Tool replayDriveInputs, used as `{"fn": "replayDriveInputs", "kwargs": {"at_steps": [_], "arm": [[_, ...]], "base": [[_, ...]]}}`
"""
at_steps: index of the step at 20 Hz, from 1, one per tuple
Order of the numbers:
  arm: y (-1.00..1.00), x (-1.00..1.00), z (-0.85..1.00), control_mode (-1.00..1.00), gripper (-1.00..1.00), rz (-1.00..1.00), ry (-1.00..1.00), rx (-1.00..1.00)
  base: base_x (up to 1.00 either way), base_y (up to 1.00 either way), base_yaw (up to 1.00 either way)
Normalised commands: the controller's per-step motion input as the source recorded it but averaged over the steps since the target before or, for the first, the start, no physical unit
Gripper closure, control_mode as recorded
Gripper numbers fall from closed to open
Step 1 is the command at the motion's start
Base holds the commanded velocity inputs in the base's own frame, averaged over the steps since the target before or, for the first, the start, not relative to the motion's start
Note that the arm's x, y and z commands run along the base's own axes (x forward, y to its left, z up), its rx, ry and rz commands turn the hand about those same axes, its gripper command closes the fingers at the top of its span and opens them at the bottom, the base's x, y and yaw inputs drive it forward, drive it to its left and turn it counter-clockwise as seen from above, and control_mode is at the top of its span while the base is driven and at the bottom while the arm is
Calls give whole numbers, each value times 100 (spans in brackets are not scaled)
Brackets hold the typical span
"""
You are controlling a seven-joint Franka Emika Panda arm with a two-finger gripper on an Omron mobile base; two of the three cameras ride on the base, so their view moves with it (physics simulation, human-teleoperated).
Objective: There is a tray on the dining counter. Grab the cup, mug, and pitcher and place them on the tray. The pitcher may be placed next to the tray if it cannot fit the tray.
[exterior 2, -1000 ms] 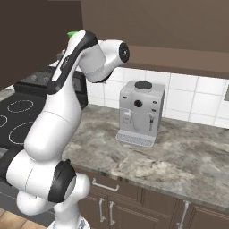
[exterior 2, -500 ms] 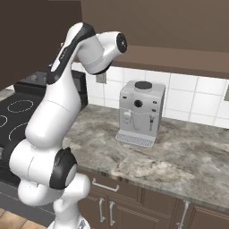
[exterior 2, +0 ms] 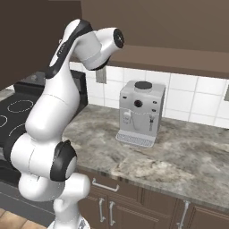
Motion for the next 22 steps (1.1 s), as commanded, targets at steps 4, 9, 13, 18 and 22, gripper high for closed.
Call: {"fn": "replayDriveInputs", "kwargs": {"at_steps": [4, 9, 13, 18, 22], "arm": [[7, 10, 0, -100, -100, 0, 3, 0], [6, 10, -3, -100, -100, 0, 0, 0], [8, 14, -8, -100, -100, 0, 0, 0], [8, 13, -16, -100, -100, 0, 0, 0], [8, 19, -9, -100, -100, 0, 0, 0]], "base": [[0, 0, 0], [0, 0, 0], [0, 0, 0], [0, 0, 0], [0, 0, 0]]}}
